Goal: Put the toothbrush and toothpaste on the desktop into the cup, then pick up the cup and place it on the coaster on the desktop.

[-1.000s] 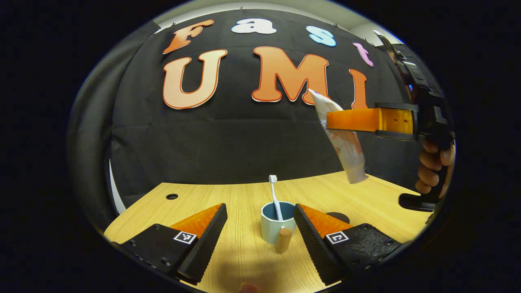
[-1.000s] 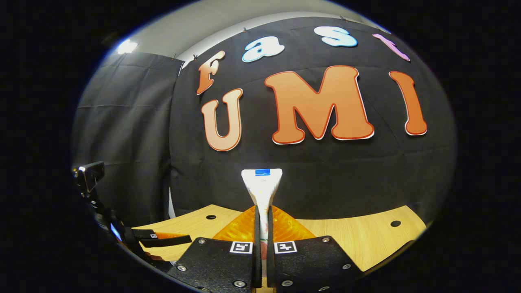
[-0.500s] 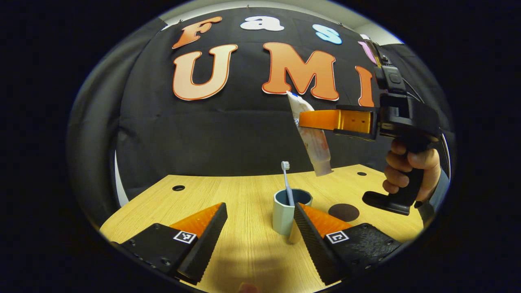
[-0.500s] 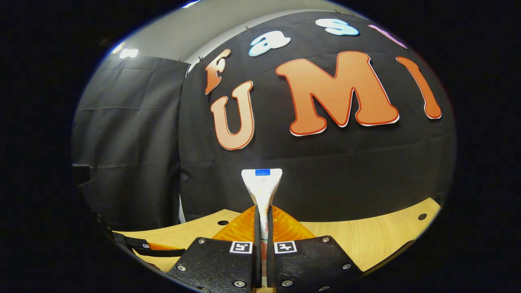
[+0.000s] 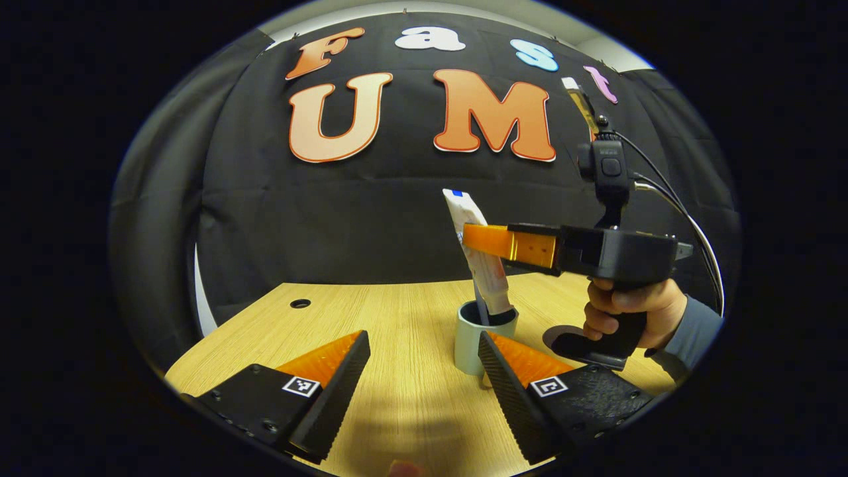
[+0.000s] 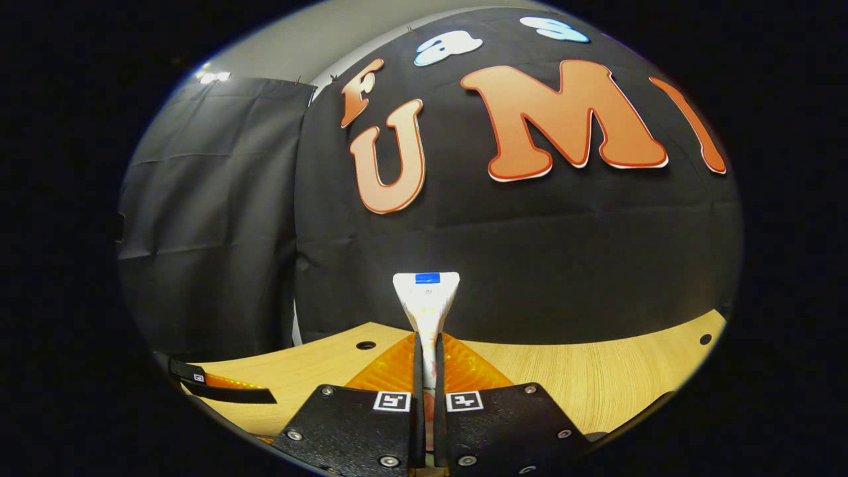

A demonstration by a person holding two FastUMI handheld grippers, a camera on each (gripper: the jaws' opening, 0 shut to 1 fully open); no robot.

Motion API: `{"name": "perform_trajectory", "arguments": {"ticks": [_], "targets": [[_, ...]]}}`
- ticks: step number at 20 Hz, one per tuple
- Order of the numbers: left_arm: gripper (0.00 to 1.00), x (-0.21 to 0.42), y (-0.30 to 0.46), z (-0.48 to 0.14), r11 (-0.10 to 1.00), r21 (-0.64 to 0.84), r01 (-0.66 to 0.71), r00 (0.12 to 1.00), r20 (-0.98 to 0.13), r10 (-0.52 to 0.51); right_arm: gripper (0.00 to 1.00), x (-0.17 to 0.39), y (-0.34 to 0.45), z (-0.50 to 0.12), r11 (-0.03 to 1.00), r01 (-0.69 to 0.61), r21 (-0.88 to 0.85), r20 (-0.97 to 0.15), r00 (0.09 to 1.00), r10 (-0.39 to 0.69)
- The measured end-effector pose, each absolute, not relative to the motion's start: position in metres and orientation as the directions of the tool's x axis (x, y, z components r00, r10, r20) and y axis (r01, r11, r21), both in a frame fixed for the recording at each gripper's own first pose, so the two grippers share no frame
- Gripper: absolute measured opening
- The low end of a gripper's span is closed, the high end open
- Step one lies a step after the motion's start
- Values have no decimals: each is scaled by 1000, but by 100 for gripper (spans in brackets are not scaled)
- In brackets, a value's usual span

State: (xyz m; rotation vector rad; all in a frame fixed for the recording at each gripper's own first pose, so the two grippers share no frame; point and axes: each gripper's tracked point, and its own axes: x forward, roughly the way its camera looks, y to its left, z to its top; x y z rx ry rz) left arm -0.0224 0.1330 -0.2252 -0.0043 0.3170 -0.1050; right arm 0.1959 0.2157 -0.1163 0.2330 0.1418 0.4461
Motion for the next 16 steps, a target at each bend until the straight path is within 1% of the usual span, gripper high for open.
{"name": "perform_trajectory", "arguments": {"ticks": [6,11,13,14,15,16], "targets": [[99,-30,137,-224,996,-26,86,946,-312,-90,6,196,217,-145,881,-391,266,-147,887,438],[99,-34,136,-225,996,-37,76,945,-315,-84,10,184,212,-161,883,-393,255,-198,873,446],[99,-36,132,-226,995,-45,85,940,-327,-95,12,179,204,-156,885,-389,254,-192,877,441],[99,-36,128,-225,995,-46,92,939,-329,-102,17,177,200,-150,883,-391,259,-181,879,442],[99,-36,125,-223,994,-46,96,938,-330,-106,12,173,195,-142,883,-390,259,-170,882,440],[99,-35,121,-221,994,-46,101,937,-331,-111,12,169,190,-134,883,-393,255,-164,883,440]]}}
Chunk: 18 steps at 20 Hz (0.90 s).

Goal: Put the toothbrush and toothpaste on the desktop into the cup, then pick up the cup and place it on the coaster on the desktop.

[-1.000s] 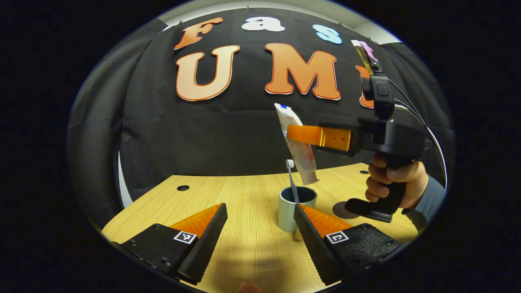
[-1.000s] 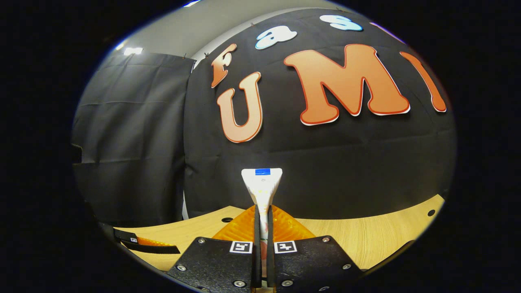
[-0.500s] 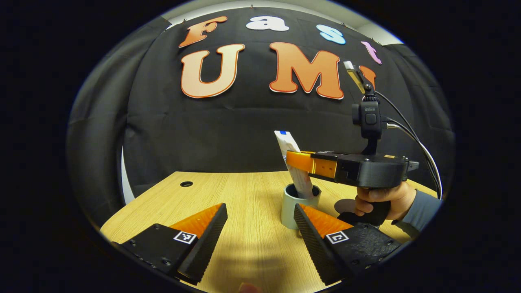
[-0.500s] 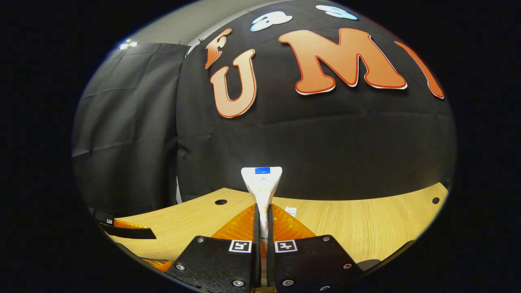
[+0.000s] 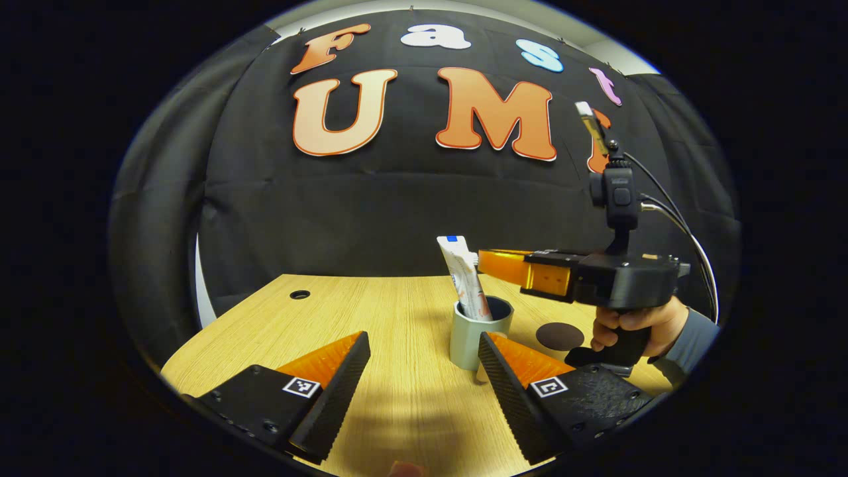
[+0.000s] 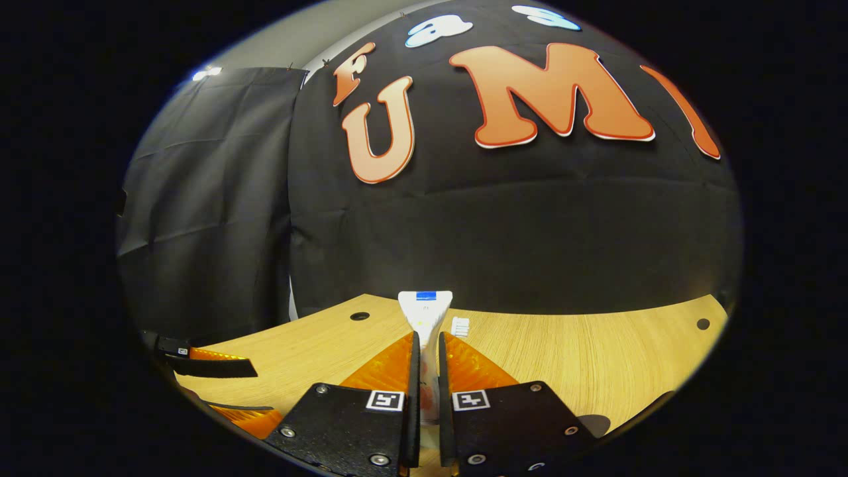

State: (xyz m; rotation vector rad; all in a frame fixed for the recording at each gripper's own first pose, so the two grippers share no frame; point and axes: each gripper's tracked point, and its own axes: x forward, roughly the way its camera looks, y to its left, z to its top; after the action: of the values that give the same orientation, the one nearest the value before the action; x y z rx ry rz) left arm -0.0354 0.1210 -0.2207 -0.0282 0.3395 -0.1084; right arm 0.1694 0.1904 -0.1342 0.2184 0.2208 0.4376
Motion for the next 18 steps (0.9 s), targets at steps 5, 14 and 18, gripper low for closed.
{"name": "perform_trajectory", "arguments": {"ticks": [5,14,18], "targets": [[99,-20,98,-212,990,-24,140,928,-346,-139,27,146,150,-108,907,-377,188,-187,893,410],[99,15,58,-211,977,-48,209,862,-463,-207,87,105,57,-48,946,-296,132,-156,936,314],[99,26,49,-222,972,-82,222,796,-560,-229,92,88,18,-26,958,-251,137,-138,953,270]]}}
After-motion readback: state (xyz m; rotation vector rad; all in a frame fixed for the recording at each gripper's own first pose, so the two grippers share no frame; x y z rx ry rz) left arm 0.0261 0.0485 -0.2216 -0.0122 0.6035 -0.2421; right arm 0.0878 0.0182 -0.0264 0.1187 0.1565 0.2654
